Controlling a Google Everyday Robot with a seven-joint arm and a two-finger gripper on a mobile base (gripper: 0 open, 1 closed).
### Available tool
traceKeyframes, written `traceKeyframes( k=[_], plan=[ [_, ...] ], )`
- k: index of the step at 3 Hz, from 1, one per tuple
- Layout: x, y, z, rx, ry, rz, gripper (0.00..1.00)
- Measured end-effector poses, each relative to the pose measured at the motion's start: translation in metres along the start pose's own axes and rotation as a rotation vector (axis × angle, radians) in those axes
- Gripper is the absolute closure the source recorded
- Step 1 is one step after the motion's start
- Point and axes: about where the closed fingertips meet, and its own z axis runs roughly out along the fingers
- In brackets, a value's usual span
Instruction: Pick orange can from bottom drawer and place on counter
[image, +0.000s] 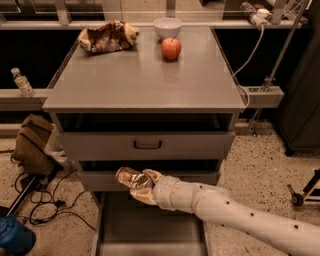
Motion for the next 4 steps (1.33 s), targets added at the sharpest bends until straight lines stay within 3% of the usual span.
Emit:
traceKeyframes(
  k=[1,2,3,4],
  plan=[
    [-0.059,0.008,-0.013,0.001,0.000,-0.071,1.00],
    [-0.154,0.015,-0.035,0.028,0.004,-0.234,1.00],
    [-0.228,0.020,-0.055,0.066,-0.007,-0.386,1.00],
    [-0.240,0.023,-0.056,0.067,-0.011,-0.407,1.00]
  ],
)
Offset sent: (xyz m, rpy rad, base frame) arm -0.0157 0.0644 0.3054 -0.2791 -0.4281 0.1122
